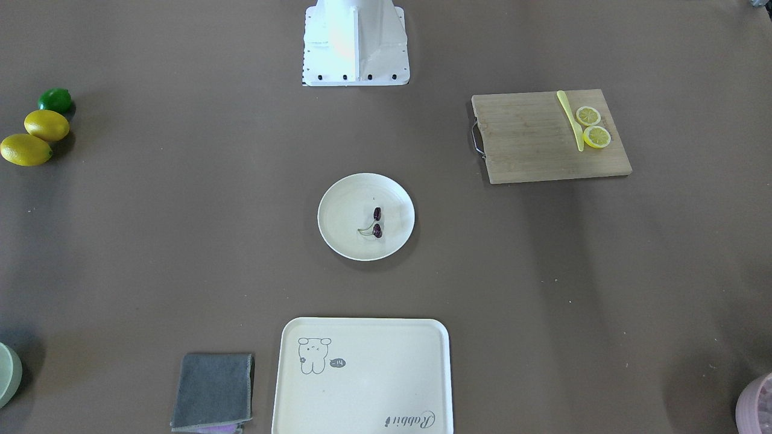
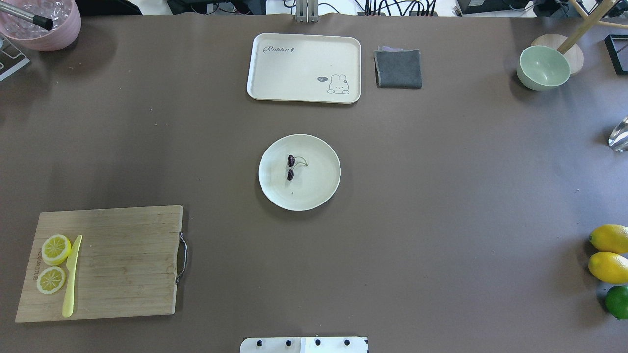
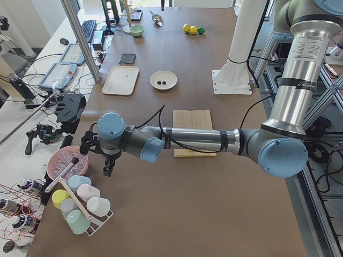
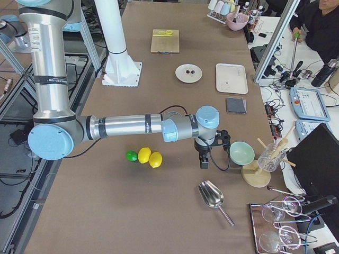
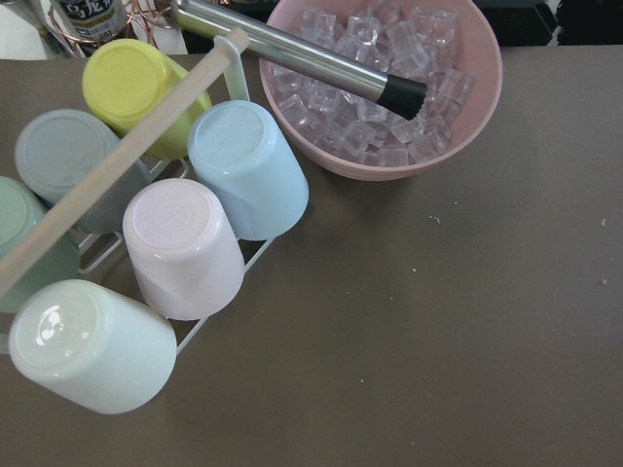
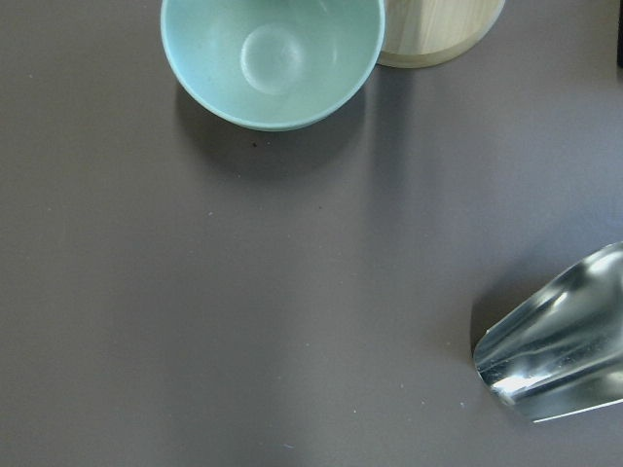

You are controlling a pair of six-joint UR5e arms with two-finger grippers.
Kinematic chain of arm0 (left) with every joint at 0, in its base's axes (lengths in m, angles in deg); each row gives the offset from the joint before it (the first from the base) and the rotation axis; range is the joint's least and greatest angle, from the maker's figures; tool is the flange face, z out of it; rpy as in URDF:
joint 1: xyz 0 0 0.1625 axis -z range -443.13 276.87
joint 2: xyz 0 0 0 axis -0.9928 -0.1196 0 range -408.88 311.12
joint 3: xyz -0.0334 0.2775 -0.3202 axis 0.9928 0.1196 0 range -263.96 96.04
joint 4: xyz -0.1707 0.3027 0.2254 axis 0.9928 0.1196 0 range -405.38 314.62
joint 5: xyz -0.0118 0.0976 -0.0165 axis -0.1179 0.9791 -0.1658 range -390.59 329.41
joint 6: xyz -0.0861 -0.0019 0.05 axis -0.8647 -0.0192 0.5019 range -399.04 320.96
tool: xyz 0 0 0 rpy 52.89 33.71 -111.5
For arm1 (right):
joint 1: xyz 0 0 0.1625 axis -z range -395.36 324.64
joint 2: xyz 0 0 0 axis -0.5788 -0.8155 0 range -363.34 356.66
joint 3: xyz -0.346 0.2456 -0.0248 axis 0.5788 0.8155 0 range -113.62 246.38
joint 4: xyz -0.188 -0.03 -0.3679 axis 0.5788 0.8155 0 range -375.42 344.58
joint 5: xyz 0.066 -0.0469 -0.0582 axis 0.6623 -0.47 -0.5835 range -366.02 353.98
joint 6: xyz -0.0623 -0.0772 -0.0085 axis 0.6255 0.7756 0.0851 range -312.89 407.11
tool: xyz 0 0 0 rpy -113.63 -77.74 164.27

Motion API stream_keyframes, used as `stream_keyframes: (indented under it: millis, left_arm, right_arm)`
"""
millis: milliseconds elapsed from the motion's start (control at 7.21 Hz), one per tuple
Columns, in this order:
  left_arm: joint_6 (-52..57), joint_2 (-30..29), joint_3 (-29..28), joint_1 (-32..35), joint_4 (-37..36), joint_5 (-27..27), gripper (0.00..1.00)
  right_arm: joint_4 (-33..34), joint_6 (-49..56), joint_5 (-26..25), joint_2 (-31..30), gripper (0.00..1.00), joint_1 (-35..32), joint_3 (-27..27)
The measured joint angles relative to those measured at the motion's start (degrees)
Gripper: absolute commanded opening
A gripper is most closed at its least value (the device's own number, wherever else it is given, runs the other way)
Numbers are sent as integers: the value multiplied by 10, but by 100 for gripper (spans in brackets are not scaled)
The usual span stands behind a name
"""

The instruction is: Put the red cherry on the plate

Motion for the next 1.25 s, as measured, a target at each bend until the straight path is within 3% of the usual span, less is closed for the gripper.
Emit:
stream_keyframes:
  millis: [416,1248]
  left_arm:
    - [6,44,33,1,-12,-1,98]
    - [5,47,36,-1,-12,0,98]
  right_arm:
    - [0,30,18,-22,100,-26,0]
    - [0,32,25,-23,100,-37,-5]
